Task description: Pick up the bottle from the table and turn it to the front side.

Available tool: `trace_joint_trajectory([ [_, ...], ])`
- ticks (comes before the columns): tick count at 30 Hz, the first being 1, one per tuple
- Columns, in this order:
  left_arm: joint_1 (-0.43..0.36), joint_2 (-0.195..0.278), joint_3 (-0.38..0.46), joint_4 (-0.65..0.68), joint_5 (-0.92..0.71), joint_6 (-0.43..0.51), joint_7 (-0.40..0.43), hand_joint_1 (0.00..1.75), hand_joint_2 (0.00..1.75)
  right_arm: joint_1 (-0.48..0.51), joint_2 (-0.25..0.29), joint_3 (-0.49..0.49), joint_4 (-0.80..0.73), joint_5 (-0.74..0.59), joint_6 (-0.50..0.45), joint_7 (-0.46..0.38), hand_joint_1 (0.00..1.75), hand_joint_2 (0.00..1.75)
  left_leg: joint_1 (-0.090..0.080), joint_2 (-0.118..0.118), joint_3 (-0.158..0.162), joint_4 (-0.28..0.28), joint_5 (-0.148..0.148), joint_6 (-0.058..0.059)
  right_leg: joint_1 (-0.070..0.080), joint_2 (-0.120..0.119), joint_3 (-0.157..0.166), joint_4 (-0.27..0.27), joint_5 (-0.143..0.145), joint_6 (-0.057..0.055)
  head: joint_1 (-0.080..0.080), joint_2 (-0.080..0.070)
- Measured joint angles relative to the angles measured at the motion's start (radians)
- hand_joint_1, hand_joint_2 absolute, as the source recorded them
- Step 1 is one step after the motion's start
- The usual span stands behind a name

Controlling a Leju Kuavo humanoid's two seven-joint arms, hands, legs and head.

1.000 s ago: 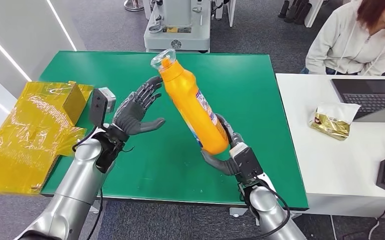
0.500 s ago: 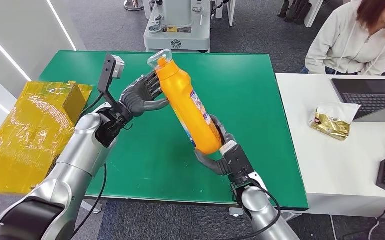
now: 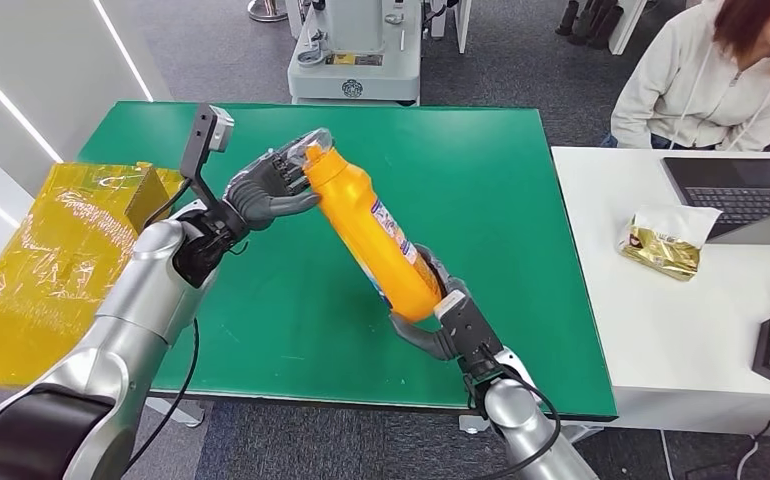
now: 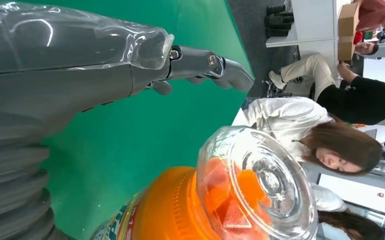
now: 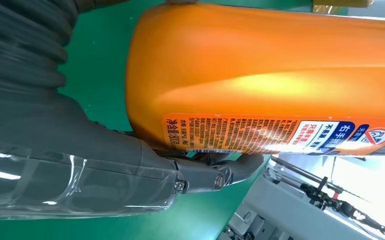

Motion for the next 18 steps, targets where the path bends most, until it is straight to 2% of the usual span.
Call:
trace_joint_trajectory([
  [4,0.011,0.02,-0.005,0.005,0.03,-0.01,-0.026,0.0,1.75,0.005,-0.005,0.0,0.0,0.004,-0.001,0.0,1.75,1.75,0.0,0.0,0.0,0.0,0.0,0.0,0.0,0.0,0.0,0.0,0.0,0.0,0.0,0.0],
  [7,0.047,0.037,-0.009,-0.001,0.072,-0.032,-0.033,0.0,1.75,0.01,-0.01,0.0,0.001,0.009,0.0,0.0,1.75,1.75,0.0,0.001,0.0,0.0,0.0,0.0,0.0,0.001,0.0,0.0,0.0,0.0,0.0,0.0],
  [12,0.108,0.045,-0.034,-0.06,0.136,-0.054,0.005,0.0,1.75,-0.007,-0.012,0.001,0.025,0.016,0.001,-0.003,1.75,1.75,0.0,0.0,-0.001,0.0,0.0,0.0,0.0,0.0,-0.001,0.0,0.0,0.0,0.0,0.0],
  [18,0.15,0.042,-0.095,-0.182,0.194,-0.031,0.047,0.0,1.75,-0.049,-0.012,0.002,0.066,0.017,-0.003,-0.017,1.75,1.75,0.0,0.0,-0.001,0.0,0.0,0.0,0.0,0.0,0.0,0.0,0.0,0.0,0.0,0.0],
])
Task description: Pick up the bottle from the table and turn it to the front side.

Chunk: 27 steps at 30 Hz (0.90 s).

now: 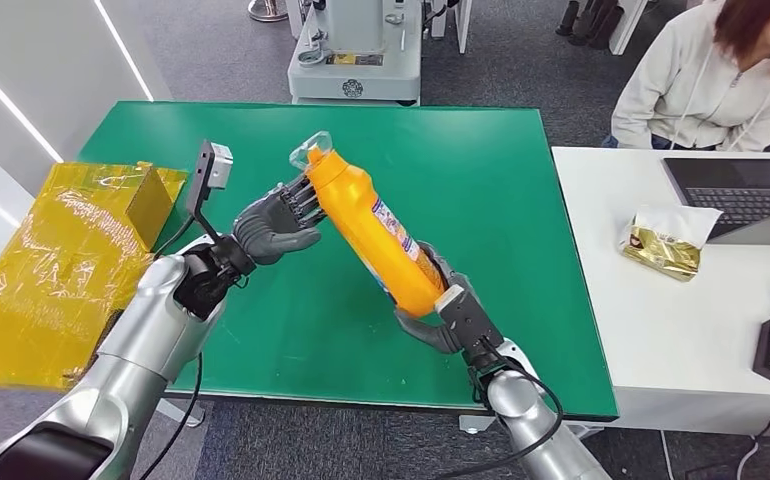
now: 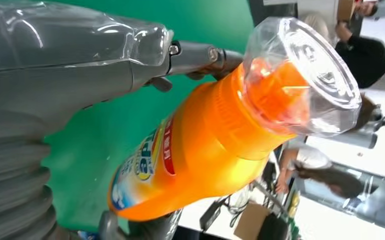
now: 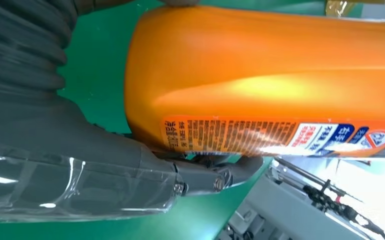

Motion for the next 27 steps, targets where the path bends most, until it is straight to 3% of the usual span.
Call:
trace_joint_trajectory([
  [12,0.036,-0.018,-0.057,-0.127,0.082,0.06,0.003,0.0,1.75,-0.012,0.002,0.0,0.016,0.0,-0.027,-0.035,1.75,1.75,0.0,0.0,0.0,0.0,0.0,0.0,0.0,-0.001,0.0,0.0,0.0,0.0,0.0,0.0],
  [16,0.009,-0.061,-0.082,-0.13,0.073,0.154,-0.009,0.0,1.75,-0.029,0.019,0.0,0.028,0.001,-0.04,-0.046,1.75,1.75,0.0,-0.001,-0.001,0.0,0.0,0.0,0.0,-0.001,0.0,0.0,0.0,0.0,0.0,0.0],
  [21,-0.056,-0.111,-0.127,-0.081,-0.072,0.321,-0.115,0.0,1.75,-0.077,0.049,0.006,0.05,-0.001,-0.039,-0.033,1.75,1.75,0.0,0.0,-0.001,0.001,0.0,0.0,0.0,0.0,-0.001,0.0,0.001,0.0,0.0,0.0],
  [27,-0.101,-0.139,-0.151,0.005,-0.214,0.417,-0.201,0.0,1.75,-0.103,0.061,0.014,0.075,-0.003,-0.05,-0.03,1.75,1.75,0.0,0.0,-0.001,0.0,0.001,0.0,0.0,0.0,-0.001,0.0,0.001,0.0,0.0,0.0],
])
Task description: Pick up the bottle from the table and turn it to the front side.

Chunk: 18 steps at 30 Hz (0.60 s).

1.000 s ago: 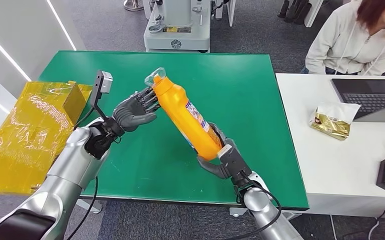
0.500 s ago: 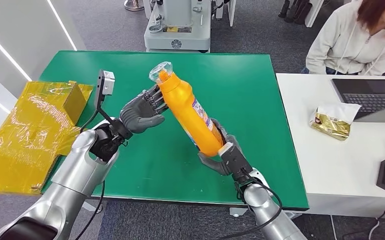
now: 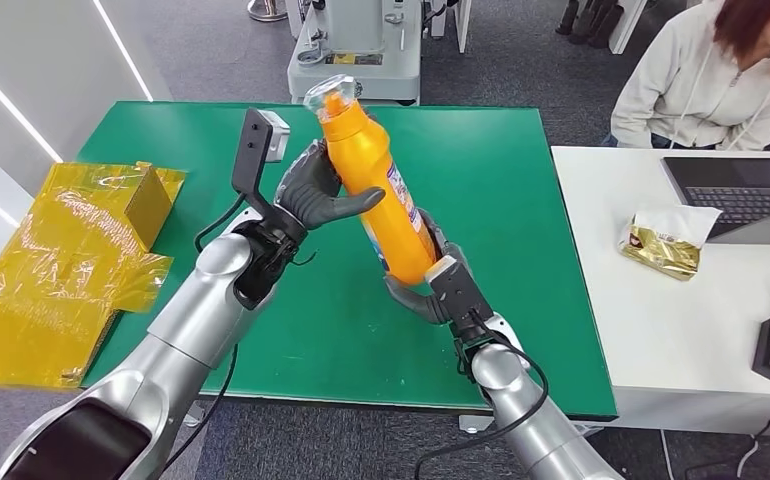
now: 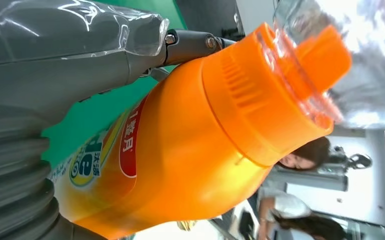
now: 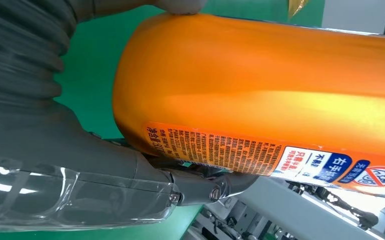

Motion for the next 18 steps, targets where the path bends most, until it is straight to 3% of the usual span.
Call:
trace_joint_trajectory([
  [9,-0.031,-0.007,-0.018,0.087,-0.13,0.059,-0.045,0.03,1.75,-0.014,0.0,0.006,0.037,-0.004,-0.002,-0.004,1.75,1.75,0.0,0.0,0.0,0.0,0.0,0.0,0.0,0.0,0.0,0.0,0.0,0.0,0.0,0.0],
  [13,-0.049,-0.005,-0.017,0.15,-0.126,-0.008,-0.02,1.75,1.75,-0.017,0.0,0.012,0.062,-0.01,-0.002,-0.01,1.75,1.75,0.0,0.0,0.0,0.0,0.0,0.0,0.0,0.0,0.0,0.0,0.0,0.0,0.0,0.0],
  [18,-0.053,-0.002,-0.014,0.172,-0.1,-0.053,-0.002,1.75,1.75,-0.017,0.0,0.013,0.073,-0.013,-0.002,-0.012,1.75,1.75,0.0,0.0,0.0,0.0,0.0,0.0,0.0,0.0,0.0,0.0,0.0,0.0,0.0,0.0],
])
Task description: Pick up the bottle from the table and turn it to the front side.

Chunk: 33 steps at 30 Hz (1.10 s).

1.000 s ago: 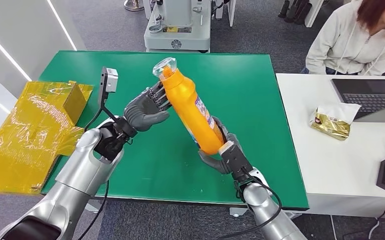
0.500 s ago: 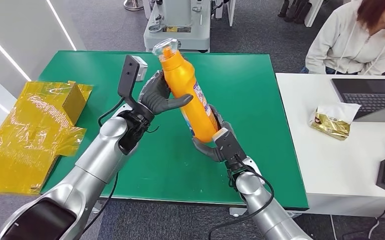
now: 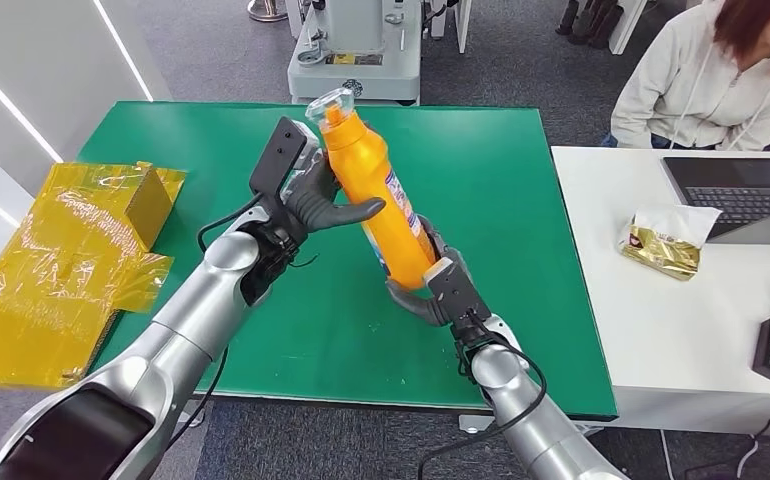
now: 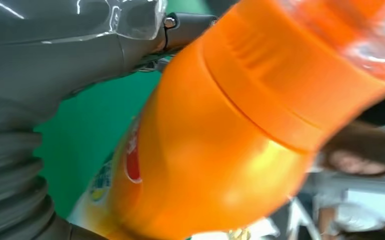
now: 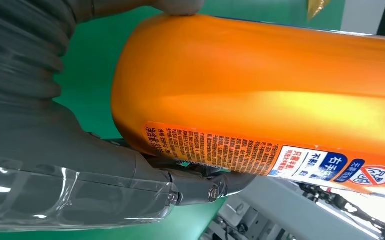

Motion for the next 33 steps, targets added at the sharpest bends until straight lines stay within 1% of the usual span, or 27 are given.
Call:
trace_joint_trajectory([
  [2,0.0,0.002,0.01,0.022,0.041,-0.055,0.023,1.75,1.75,0.0,-0.001,0.002,0.012,0.0,-0.001,-0.007,1.75,1.75,0.0,0.0,0.0,0.0,0.0,0.0,0.0,0.0,0.0,0.0,0.0,0.0,0.0,0.0],
  [4,0.0,0.005,0.034,0.057,0.135,-0.147,0.081,1.75,1.75,0.0,-0.002,0.005,0.034,0.0,-0.006,-0.024,1.75,1.75,0.0,0.0,0.0,0.0,0.0,0.0,0.0,0.0,0.0,0.0,0.0,0.0,0.0,0.0],
  [6,0.001,0.004,0.051,0.074,0.203,-0.192,0.123,1.75,1.75,0.0,-0.002,0.007,0.045,0.0,-0.01,-0.037,1.75,1.75,0.0,0.0,0.0,0.0,0.0,0.0,0.0,0.0,-0.001,0.0,0.0,0.0,0.0,0.0],
  [13,0.0,0.004,0.068,0.087,0.243,-0.211,0.141,1.75,1.75,0.0,-0.002,0.012,0.048,0.0,-0.015,-0.044,1.75,1.75,0.0,0.0,0.0,0.0,0.0,0.0,0.0,0.0,-0.001,0.0,0.0,0.0,0.0,0.0],
  [18,0.002,-0.004,0.082,0.089,0.351,-0.24,0.175,1.75,1.75,0.005,-0.002,0.012,0.04,0.004,-0.022,-0.045,1.75,1.75,0.0,0.0,0.0,0.0,0.0,0.0,0.0,0.0,-0.001,0.0,0.0,0.0,0.0,0.0],
  [20,0.005,-0.01,0.083,0.089,0.372,-0.233,0.173,1.75,1.75,0.011,-0.002,0.011,0.034,0.006,-0.024,-0.046,1.75,1.75,0.0,0.0,0.0,0.0,0.0,0.0,0.0,0.0,-0.001,0.0,0.0,0.0,0.0,0.0],
  [23,0.013,-0.022,0.082,0.084,0.362,-0.196,0.141,1.75,1.75,0.017,-0.003,0.005,0.025,0.014,-0.03,-0.046,1.75,1.75,0.0,0.0,0.0,0.0,0.0,0.0,0.0,0.001,-0.001,0.0,0.0,0.0,0.0,0.0],
  [24,0.016,-0.027,0.082,0.08,0.355,-0.181,0.128,1.75,1.75,0.018,-0.002,0.004,0.024,0.016,-0.034,-0.046,1.4,1.75,0.0,0.0,0.0,0.0,0.0,0.0,0.0,0.001,-0.001,0.0,0.0,0.0,0.0,0.0],
  [27,0.023,-0.037,0.08,0.064,0.327,-0.143,0.098,1.75,1.75,0.021,-0.002,0.001,0.017,0.018,-0.039,-0.045,0.09,1.75,0.0,0.001,0.0,0.0,0.0,0.0,0.0,0.001,-0.001,0.0,0.0,0.0,0.0,0.0],
  [28,0.024,-0.039,0.079,0.058,0.313,-0.128,0.085,1.75,1.75,0.024,-0.002,0.0,0.013,0.017,-0.039,-0.045,0.0,1.75,0.0,0.001,0.0,0.0,0.0,0.0,0.0,0.001,-0.001,0.0,0.0,0.0,0.0,0.0],
  [31,0.023,-0.039,0.075,0.036,0.246,-0.067,0.024,1.75,1.75,0.045,-0.005,-0.006,-0.013,0.006,-0.037,-0.044,0.0,1.75,0.0,0.0,0.0,0.0,0.0,0.0,0.0,0.001,-0.001,0.0,0.0,0.0,0.0,0.0],
  [33,0.02,-0.032,0.074,0.022,0.171,-0.007,-0.029,1.75,1.75,0.071,-0.011,-0.013,-0.054,-0.004,-0.032,-0.043,0.0,1.75,0.0,0.0,0.0,0.0,0.0,0.0,0.0,0.001,-0.001,0.0,0.0,0.0,0.0,0.0],
])
